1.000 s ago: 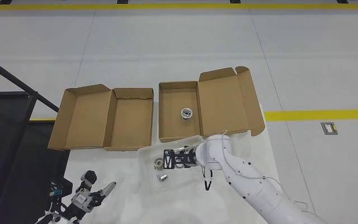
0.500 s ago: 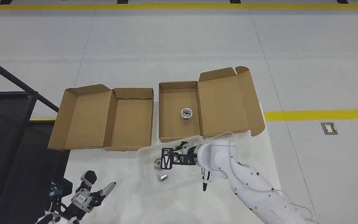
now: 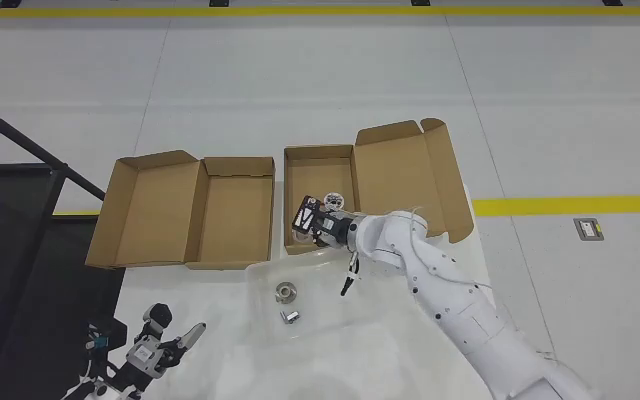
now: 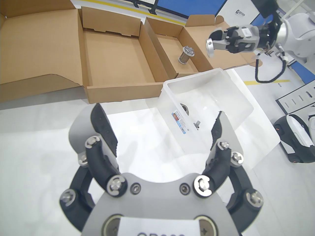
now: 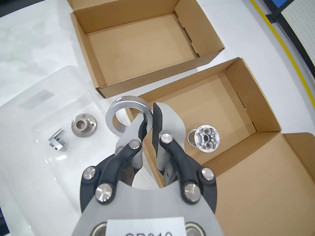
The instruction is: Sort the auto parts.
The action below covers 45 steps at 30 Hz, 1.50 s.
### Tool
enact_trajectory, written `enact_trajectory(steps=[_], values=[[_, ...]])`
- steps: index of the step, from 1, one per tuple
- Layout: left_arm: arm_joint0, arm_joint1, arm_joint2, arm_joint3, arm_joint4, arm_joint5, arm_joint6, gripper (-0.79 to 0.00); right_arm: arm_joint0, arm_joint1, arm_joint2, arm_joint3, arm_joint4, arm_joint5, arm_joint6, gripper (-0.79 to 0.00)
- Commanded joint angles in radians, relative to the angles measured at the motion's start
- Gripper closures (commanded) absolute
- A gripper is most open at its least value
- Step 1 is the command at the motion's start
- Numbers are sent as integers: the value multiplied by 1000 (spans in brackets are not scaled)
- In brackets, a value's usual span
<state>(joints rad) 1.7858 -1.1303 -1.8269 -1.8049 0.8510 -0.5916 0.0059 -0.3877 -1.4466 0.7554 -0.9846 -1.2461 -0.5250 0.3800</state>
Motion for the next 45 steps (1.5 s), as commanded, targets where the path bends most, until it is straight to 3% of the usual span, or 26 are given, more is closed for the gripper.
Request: enact_trajectory(steps=[1,13,21,30,40,45], values=[[2,0,-1,-1,0,-2,0,-785,44,-25,-26,85,32,21,5,0],[6,0,-6,0,-9,-11,3,-785,208,-204,-175,485,128,121,25,0],[6,1,-11,0,-25,-13,-3,-785,245,-288,-217,641,135,117,31,0],[6,1,-13,0,-28,-12,-5,-785,265,-342,-246,731,107,59,68,0],[7,0,-15,0,-29,-9,-3,-785,277,-371,-253,776,94,-6,82,0],[7,0,-15,0,-28,-9,-3,-785,279,-381,-255,785,83,31,82,0]])
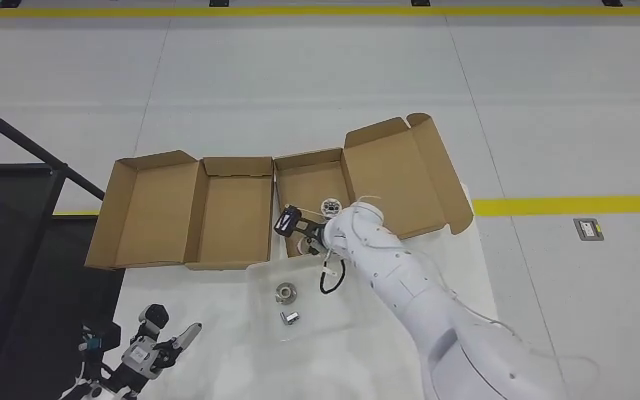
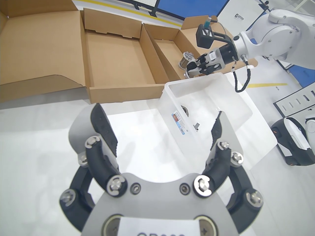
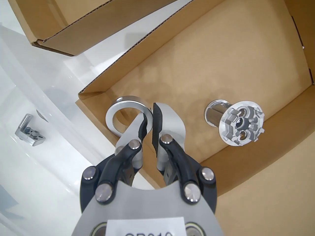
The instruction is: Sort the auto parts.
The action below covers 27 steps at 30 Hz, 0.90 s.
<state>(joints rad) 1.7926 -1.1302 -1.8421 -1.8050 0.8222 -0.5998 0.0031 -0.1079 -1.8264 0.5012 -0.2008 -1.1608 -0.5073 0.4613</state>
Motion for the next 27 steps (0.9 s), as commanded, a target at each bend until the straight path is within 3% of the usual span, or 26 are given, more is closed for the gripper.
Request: enact_trajectory(steps=[1,8,11,15,27], values=[[0,0,-1,1,2,0,0,-785,-1,-4,0,2,-3,24,1,0],[-1,0,-2,1,1,2,3,-785,-4,-19,3,16,-7,101,16,0],[-1,0,-2,2,0,3,3,-785,-1,-22,5,23,-10,140,15,-169],[0,-1,-3,1,2,5,3,-785,1,-24,10,28,-10,157,3,-256],[-3,-1,0,2,0,10,-2,-785,12,-12,25,31,-18,156,-99,-228]])
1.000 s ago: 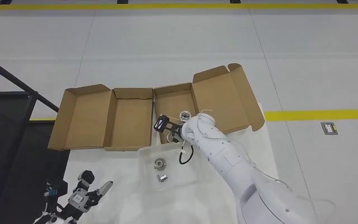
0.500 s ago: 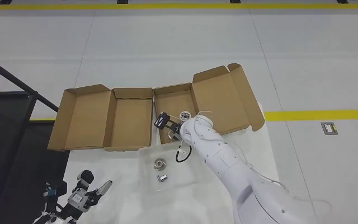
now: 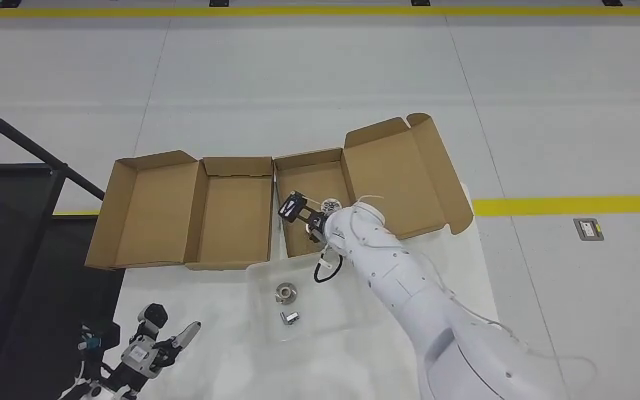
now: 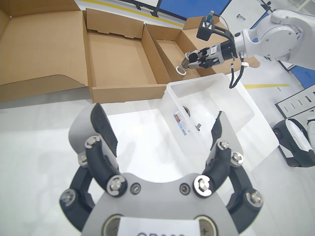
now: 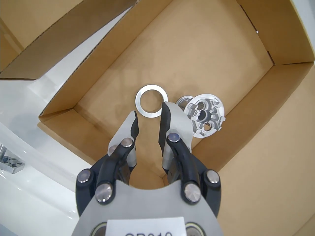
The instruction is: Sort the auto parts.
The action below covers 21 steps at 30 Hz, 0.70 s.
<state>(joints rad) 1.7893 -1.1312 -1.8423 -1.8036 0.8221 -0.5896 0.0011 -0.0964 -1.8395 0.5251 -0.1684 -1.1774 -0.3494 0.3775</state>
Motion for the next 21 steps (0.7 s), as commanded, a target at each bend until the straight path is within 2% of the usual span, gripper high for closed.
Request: enact_trajectory(steps=[1,9,15,18,21], values=[[0,0,0,0,-1,2,0,-785,1,4,3,-5,-2,-3,-41,-231],[-18,-1,-12,-4,1,40,9,-785,-15,39,4,-37,-50,-69,-306,-225],[-21,-3,-10,-39,39,68,27,-785,-46,79,-5,-77,-124,-118,-507,-234],[-36,1,-13,-52,37,42,-14,-785,-64,105,-11,-108,-172,-134,-601,-243],[-63,8,-13,-65,55,-26,-77,-785,-92,136,-15,-154,-229,-132,-710,-256]])
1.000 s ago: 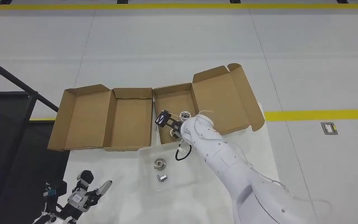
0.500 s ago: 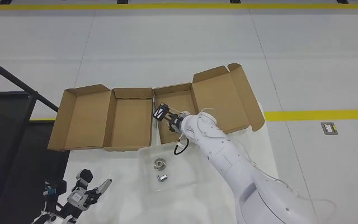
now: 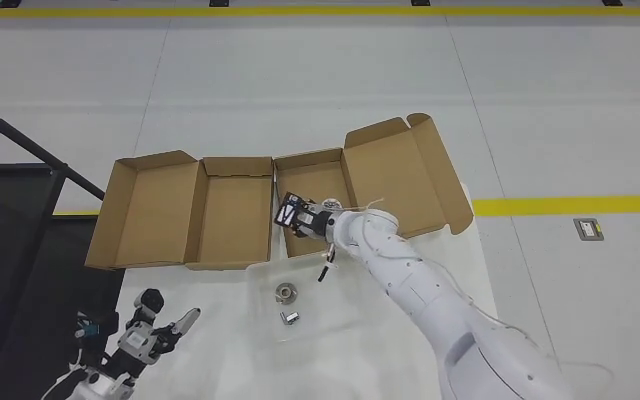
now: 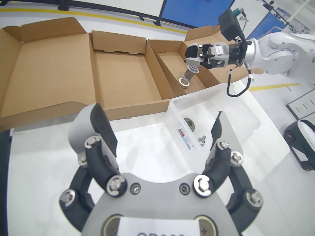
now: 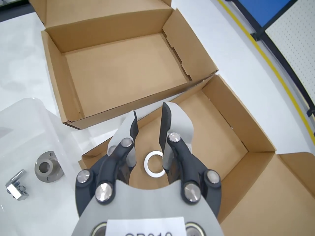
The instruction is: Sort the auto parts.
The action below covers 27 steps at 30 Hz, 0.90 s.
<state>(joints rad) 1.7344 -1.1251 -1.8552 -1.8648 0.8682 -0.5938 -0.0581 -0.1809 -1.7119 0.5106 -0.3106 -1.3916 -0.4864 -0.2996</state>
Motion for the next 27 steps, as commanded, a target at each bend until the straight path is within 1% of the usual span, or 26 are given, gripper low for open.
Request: enact_trajectory(steps=[1,3,6,8,10,12,14,16,27], values=[[-16,5,0,-8,22,-42,-34,-785,-20,21,0,-30,-34,11,-69,-265],[-33,9,9,-21,55,-75,-61,-785,-47,48,7,-66,-68,42,-136,-286],[-58,15,27,-39,105,-119,-99,-785,-106,93,37,-140,-97,154,-180,-299],[-75,17,42,-46,128,-125,-112,-785,-153,131,64,-221,-122,193,-210,-366],[-92,18,58,-51,142,-125,-123,-785,-204,177,100,-322,-159,209,-224,-585],[-107,19,73,-56,150,-114,-134,-785,-268,229,155,-454,-197,213,-206,-782],[-120,20,89,-60,157,-107,-146,-785,-352,284,230,-623,-235,200,-156,-785],[-127,20,99,-65,166,-103,-156,-785,-456,336,319,-816,-275,169,-61,-785],[-127,20,99,-65,166,-103,-156,-785,-456,336,319,-816,-275,169,-61,-785]])
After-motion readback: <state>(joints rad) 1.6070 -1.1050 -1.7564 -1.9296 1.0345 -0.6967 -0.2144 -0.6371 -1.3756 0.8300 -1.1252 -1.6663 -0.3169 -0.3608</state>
